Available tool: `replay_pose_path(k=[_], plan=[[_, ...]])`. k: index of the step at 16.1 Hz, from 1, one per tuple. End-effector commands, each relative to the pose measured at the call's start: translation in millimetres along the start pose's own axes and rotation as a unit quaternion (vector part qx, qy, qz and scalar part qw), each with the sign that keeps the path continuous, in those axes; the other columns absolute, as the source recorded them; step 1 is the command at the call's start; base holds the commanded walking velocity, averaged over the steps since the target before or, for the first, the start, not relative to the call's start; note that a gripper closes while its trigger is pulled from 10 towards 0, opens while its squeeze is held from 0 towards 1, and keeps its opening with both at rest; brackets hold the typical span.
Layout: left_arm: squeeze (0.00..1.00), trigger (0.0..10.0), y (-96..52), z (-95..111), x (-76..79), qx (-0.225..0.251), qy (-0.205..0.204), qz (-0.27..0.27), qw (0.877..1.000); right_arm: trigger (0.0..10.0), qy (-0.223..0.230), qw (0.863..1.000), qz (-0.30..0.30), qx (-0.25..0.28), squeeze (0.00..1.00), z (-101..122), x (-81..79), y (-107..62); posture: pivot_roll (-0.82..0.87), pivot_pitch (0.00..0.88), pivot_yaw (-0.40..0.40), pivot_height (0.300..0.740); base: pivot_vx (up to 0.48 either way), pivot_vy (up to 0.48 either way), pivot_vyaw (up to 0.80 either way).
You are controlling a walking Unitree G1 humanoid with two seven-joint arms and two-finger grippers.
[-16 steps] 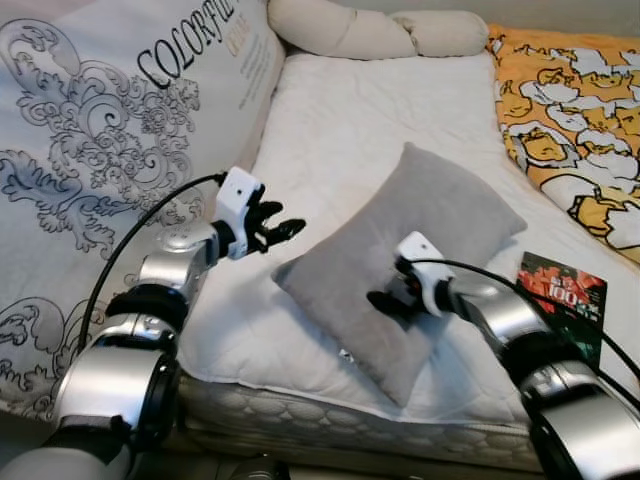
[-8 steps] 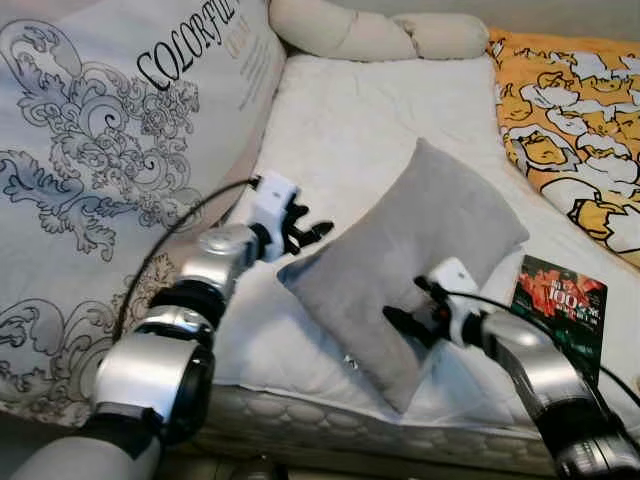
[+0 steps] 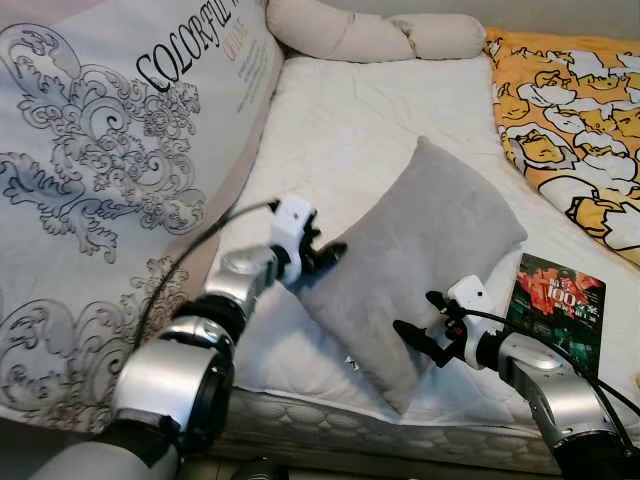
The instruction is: Clean up the room
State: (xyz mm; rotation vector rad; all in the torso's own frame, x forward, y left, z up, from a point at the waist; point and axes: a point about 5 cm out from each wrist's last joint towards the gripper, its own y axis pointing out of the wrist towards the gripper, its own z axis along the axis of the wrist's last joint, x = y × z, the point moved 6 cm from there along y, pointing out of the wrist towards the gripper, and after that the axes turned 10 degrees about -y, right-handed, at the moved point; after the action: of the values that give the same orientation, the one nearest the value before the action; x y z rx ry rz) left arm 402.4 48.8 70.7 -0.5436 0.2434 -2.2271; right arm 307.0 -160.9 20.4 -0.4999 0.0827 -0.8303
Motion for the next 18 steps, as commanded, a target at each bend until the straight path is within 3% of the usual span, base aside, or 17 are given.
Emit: replay_pose_path(k=[1, 2, 4, 6, 8, 10, 12, 13, 18], plan=[[0.00, 10.0, 0.7, -6, 7.2, -0.007, -0.047, -0.029, 0.998, 10.0, 0.013, 1.000, -0.002, -0.021, 0.00, -12, 0.1, -5.1, -0.15, 0.020, 0.087, 0.740, 0.000, 0.000, 0.00], [0.00, 10.0, 1.7, -16, 20.3, -0.032, -0.066, -0.072, 0.995, 10.0, 0.014, 1.000, -0.002, -0.021, 0.00, -11, 0.4, -5.7, -0.14, 0.021, 0.087, 0.740, 0.000, 0.000, 0.00], [0.00, 10.0, -0.9, -48, 31.8, -0.105, -0.027, -0.106, 0.988, 10.0, 0.015, 1.000, -0.002, -0.020, 0.00, -10, 0.5, -6.1, -0.14, 0.021, 0.086, 0.740, 0.000, 0.000, 0.00], [0.00, 10.0, -5.4, -64, 44.7, -0.139, -0.056, -0.152, 0.977, 10.0, 0.015, 1.000, -0.003, -0.017, 0.00, -8, 1.1, -6.4, -0.14, 0.020, 0.088, 0.740, 0.000, 0.000, 0.00], [0.00, 10.0, -7.7, -65, 53.6, -0.145, -0.069, -0.187, 0.969, 10.0, 0.015, 1.000, -0.004, -0.016, 0.00, -6, 2.1, -6.6, -0.14, 0.019, 0.088, 0.740, 0.000, 0.000, 0.00], [0.00, 10.0, -6.8, -65, 57.3, -0.144, -0.028, -0.199, 0.969, 10.0, 0.013, 1.000, -0.007, -0.013, 0.00, -4, 4.0, -6.2, -0.14, 0.018, 0.087, 0.740, 0.000, 0.000, 0.00], [0.00, 2.2, -3.6, -62, 55.3, -0.133, -0.017, -0.183, 0.974, 10.0, 0.009, 1.000, -0.008, -0.010, 0.00, -1, 5.1, -4.9, -0.14, 0.017, 0.087, 0.740, 0.000, 0.000, 0.00], [0.00, 0.0, -3.1, -60, 55.4, -0.129, -0.018, -0.182, 0.975, 10.0, 0.009, 1.000, -0.008, -0.010, 0.00, 0, 5.3, -4.3, -0.14, 0.016, 0.088, 0.740, 0.000, 0.000, 0.00], [0.00, 0.0, -3.7, -65, 54.1, -0.139, 0.006, -0.178, 0.974, 10.0, 0.006, 1.000, -0.011, -0.006, 0.00, 3, 6.3, -2.2, -0.13, 0.011, 0.093, 0.740, 0.000, 0.000, 0.00]])
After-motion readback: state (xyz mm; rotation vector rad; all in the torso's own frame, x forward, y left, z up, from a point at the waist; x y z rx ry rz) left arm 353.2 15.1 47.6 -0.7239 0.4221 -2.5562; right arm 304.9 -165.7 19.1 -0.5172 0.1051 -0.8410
